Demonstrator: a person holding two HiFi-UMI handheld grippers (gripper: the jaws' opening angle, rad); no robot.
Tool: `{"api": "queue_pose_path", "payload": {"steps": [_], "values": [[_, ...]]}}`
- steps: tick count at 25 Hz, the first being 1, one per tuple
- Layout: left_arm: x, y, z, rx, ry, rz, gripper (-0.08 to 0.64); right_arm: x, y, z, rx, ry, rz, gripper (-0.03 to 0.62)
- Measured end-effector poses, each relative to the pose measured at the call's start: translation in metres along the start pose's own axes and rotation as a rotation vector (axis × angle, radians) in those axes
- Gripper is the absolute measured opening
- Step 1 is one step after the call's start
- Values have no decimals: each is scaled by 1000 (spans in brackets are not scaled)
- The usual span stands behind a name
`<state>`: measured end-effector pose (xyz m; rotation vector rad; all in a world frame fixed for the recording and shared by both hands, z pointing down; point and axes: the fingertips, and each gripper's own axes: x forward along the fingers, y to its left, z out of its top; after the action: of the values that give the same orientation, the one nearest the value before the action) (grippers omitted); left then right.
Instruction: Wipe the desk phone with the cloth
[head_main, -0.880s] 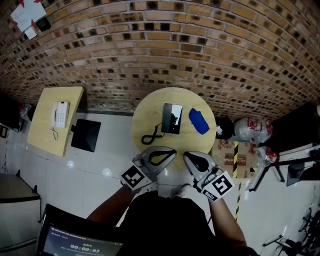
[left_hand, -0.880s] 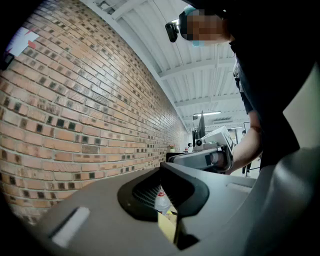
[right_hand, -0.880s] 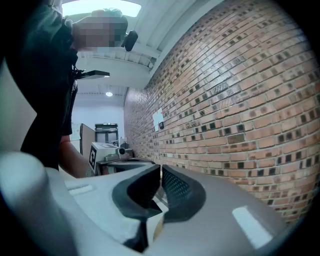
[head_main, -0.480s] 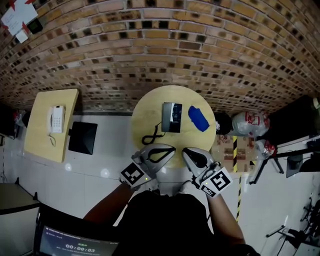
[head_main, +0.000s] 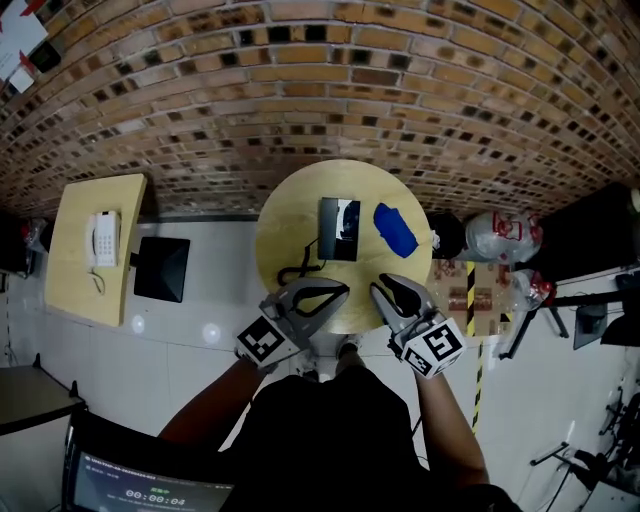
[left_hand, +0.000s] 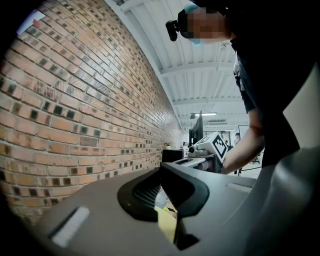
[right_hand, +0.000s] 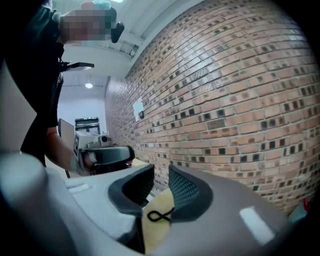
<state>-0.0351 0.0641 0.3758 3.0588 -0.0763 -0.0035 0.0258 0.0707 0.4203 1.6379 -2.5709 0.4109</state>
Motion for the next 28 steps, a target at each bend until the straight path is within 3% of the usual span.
{"api": "queue_pose_path", "payload": {"steps": [6,15,23,28], "values": [[44,19,-8,5,20,37,0,27,-97,-58,-44,170,-40,155],[111,40,-20,-9,61,100,2,63,-241,-175,-104,449,-91,169],[124,60,-39,-50,87,139,2,95,-287,-246,-68,635,-81,169],[119,72,-45,-49,113,129,2,114,-306,-278,1,696,-109,169]]}}
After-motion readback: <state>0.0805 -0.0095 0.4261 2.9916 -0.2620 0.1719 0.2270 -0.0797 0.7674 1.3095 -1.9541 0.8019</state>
